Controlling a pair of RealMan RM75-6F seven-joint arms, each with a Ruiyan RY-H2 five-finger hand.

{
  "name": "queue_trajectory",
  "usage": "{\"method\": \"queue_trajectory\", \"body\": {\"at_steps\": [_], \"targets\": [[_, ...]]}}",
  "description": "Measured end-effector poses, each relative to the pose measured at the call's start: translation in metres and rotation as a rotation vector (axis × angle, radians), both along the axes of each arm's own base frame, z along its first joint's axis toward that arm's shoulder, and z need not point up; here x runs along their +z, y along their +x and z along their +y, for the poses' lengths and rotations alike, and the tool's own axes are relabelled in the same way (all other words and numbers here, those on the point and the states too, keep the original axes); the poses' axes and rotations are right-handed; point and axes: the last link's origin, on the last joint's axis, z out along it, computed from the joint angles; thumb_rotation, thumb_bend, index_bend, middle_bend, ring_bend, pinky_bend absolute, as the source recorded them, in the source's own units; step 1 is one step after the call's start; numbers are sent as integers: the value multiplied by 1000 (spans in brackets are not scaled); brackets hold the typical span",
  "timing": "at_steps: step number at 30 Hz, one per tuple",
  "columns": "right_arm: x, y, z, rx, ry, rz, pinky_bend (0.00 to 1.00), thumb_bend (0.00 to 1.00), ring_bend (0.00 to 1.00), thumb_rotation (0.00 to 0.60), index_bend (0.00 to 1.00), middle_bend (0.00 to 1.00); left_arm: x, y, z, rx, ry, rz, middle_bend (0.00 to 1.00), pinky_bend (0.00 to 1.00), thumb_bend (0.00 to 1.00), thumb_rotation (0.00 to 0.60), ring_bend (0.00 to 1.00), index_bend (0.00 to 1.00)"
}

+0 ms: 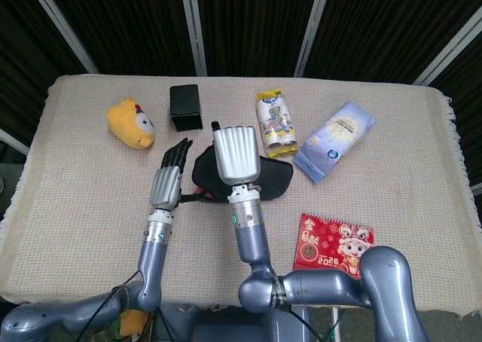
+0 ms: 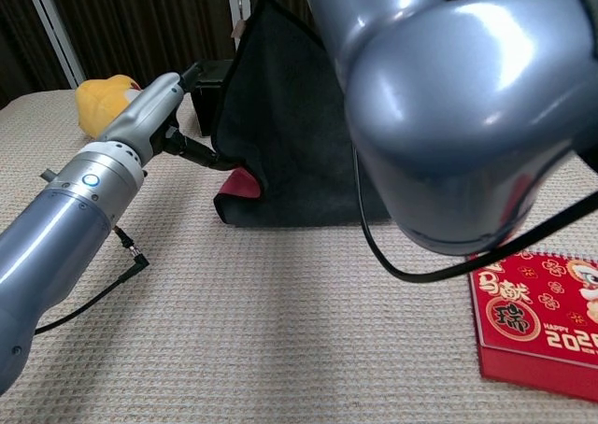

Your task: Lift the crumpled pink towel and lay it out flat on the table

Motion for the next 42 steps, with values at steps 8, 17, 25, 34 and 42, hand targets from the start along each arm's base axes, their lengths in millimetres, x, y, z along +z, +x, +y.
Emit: {"method": "queue_trajectory", "body": {"at_steps": [8, 17, 25, 34, 42], "targets": [[3, -2, 0, -2, -3, 1, 1000, 721, 1000, 600, 684, 1000, 3, -11, 13, 37, 21, 22, 0, 0, 105, 600, 0, 0], [5, -7, -2, -12, -5, 2, 1000, 720, 1000, 600, 684, 1000, 9, -23, 30, 93, 49, 28, 0, 0, 107, 600, 0, 0], [4, -10, -3, -15, -4, 7, 1000, 720, 1000, 600, 684, 1000, 13, -31, 42, 109, 60, 60, 0, 0, 107, 600, 0, 0], [1, -12, -5, -20, -3, 17, 1000, 720, 1000, 600, 684, 1000, 17, -23, 32, 91, -28, -68, 0, 0, 77, 600, 0, 0], [-1, -11, -6, -21, -4, 18, 1000, 720, 1000, 600, 684, 1000, 41, -13, 10, 67, -115, -206, 0, 0, 76, 600, 0, 0]]}}
